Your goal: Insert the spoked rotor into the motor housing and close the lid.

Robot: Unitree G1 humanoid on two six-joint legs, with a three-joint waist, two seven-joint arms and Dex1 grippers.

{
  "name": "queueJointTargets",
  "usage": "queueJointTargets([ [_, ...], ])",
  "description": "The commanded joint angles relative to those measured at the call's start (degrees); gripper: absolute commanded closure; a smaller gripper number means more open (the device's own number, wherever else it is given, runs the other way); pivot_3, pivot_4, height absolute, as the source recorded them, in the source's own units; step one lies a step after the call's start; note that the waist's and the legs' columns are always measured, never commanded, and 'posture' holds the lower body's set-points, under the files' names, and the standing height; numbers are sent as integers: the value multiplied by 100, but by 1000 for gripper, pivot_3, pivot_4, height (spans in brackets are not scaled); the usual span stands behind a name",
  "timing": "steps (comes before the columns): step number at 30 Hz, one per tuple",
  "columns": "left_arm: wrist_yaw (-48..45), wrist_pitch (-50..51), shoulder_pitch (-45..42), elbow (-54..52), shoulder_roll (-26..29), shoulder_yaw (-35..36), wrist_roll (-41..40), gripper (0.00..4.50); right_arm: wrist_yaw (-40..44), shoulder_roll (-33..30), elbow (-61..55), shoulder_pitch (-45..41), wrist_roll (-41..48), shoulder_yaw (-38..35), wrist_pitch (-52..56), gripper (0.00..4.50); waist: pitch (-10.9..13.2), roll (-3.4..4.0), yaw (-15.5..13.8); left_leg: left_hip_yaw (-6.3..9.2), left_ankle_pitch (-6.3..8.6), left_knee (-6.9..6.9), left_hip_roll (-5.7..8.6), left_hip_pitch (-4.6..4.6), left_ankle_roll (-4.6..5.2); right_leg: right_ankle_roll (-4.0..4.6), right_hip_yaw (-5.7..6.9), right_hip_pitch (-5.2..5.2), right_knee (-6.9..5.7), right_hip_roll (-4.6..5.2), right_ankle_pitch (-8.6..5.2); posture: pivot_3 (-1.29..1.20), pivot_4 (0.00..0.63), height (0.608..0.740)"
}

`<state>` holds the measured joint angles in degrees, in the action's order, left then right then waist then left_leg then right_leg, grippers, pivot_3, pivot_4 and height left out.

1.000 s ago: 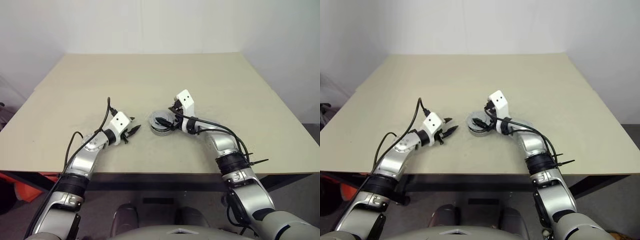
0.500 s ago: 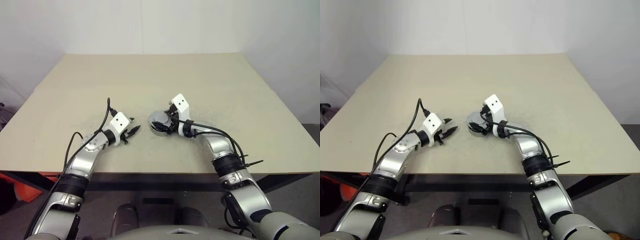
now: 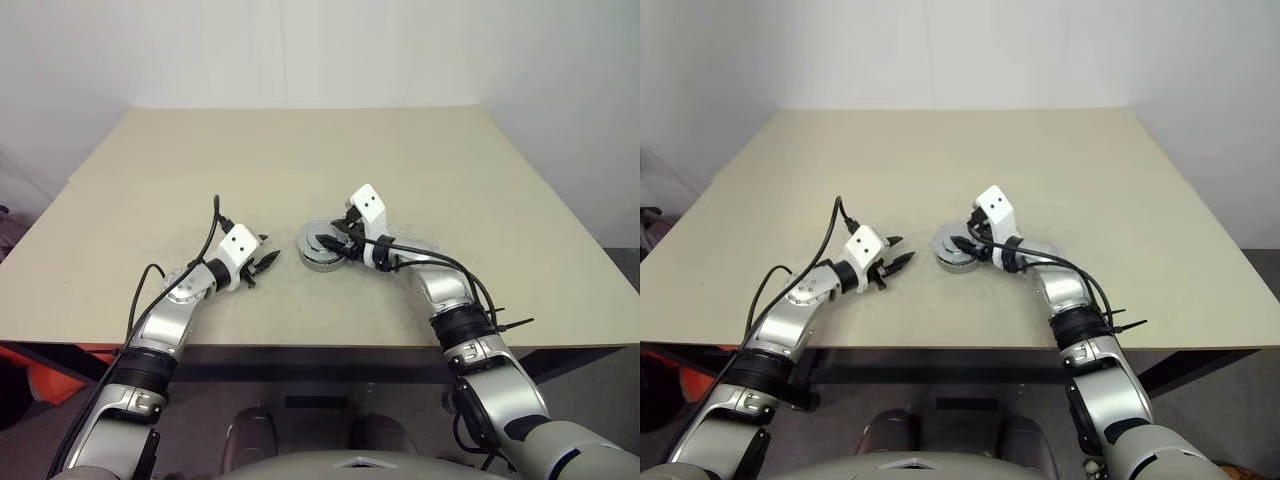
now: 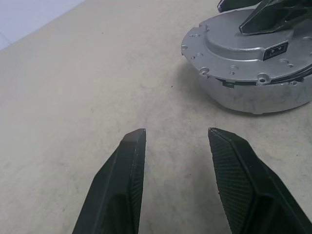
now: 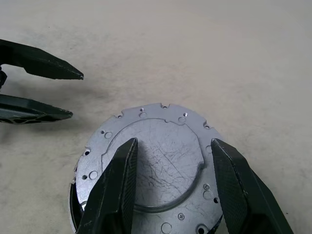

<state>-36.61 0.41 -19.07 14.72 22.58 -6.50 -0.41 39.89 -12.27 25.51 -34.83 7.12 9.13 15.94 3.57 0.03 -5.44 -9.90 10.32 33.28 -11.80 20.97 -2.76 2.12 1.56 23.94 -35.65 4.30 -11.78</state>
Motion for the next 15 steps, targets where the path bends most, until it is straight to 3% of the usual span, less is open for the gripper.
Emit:
queueJointTargets([
  [1, 25, -59, -77, -173, 60, 83, -25, 2362, 152, 27, -179, -130, 203, -122, 278, 1878, 0, 0, 0, 0, 0, 0, 0, 0, 0, 0, 0, 0, 0, 0, 0, 0, 0, 740],
  [4, 25, -52, -76, -172, 60, 83, -21, 2362, 216, 39, -267, -100, 192, -78, 263, 1297, 0, 0, -1, 0, 0, 0, 0, 1, 0, 0, 0, 0, 0, 0, 0, 0, 0, 740],
  [8, 22, -54, -74, -159, 70, 92, -20, 2362, 189, 84, -409, -35, 113, -20, 98, 44, 0, 0, 0, 0, 0, 0, 0, 1, -1, 0, 1, 1, 0, -1, 0, 0, 0, 740],
  [15, 25, -82, -100, -118, 70, 89, -3, 2362, 190, 116, -240, 30, -16, 104, -157, 44, 0, 0, -1, 0, 0, 0, 0, 2, 0, 0, 1, 1, 1, 0, 0, 0, 0, 740],
])
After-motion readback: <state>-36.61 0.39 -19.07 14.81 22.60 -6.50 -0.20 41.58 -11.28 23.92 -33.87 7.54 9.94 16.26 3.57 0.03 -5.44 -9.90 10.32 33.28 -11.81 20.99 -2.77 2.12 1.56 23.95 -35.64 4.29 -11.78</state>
